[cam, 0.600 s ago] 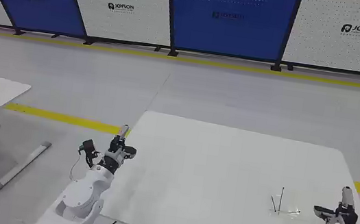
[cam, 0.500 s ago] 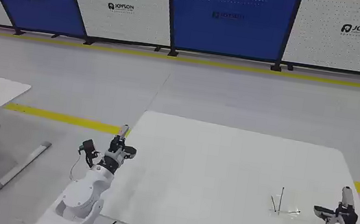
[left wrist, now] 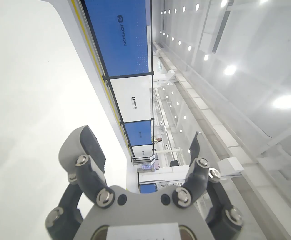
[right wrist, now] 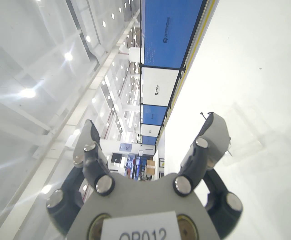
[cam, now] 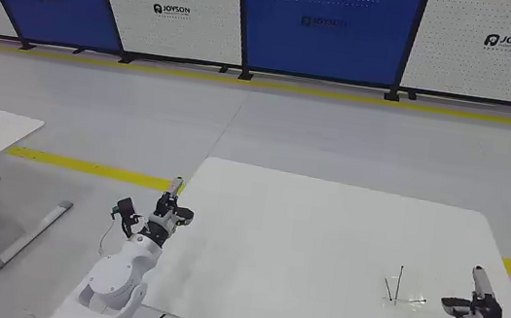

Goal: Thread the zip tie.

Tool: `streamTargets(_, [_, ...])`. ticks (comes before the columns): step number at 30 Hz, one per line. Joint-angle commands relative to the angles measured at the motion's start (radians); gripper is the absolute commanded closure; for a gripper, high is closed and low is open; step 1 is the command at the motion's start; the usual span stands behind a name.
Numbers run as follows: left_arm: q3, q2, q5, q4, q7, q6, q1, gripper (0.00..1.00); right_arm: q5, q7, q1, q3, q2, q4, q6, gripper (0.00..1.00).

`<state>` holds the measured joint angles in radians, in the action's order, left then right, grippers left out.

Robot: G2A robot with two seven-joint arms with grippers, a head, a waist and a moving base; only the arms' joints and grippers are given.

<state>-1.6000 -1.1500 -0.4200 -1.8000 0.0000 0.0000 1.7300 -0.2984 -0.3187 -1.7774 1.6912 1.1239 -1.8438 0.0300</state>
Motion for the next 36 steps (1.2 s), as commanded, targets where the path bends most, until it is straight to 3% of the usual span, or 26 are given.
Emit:
streamTargets(1, [0.0,0.0,0.0,0.0,0.0,0.0,0.0,0.0,0.055,-0.085,-0.004,0.009,-0.007,-0.01,0.017,0.0])
streamTargets(2, [0.0,0.0,0.0,0.0,0.0,0.0,0.0,0.0,0.082,-0.125,-0.004,0.007,-0.01,-0.014,0.024,0.0])
streamTargets(17, [0.0,0.0,0.0,0.0,0.0,0.0,0.0,0.0,0.072,-0.139,-0.003,0.004,-0.01,-0.019,0.02,0.0])
streamTargets(22, [0.0,0.0,0.0,0.0,0.0,0.0,0.0,0.0,-0.001,-0.476,0.008,0.099,-0.034,-0.004,0.004,0.0])
streamTargets(25, [0.0,0.0,0.0,0.0,0.0,0.0,0.0,0.0,0.002,-0.681,0.036,0.148,-0.053,0.01,0.031,0.0])
streamTargets(29, [0.0,0.0,0.0,0.0,0.0,0.0,0.0,0.0,0.064,-0.932,0.12,0.151,-0.081,0.063,0.088,0.0])
streamTargets(30, [0.0,0.0,0.0,0.0,0.0,0.0,0.0,0.0,0.112,-1.026,0.164,0.137,-0.092,0.094,0.103,0.0])
streamTargets(32, [0.0,0.0,0.0,0.0,0.0,0.0,0.0,0.0,0.123,-1.039,0.209,0.136,-0.097,0.145,0.125,0.0])
streamTargets(36, [0.0,0.0,0.0,0.0,0.0,0.0,0.0,0.0,0.123,-1.039,0.209,0.136,-0.097,0.145,0.125,0.0])
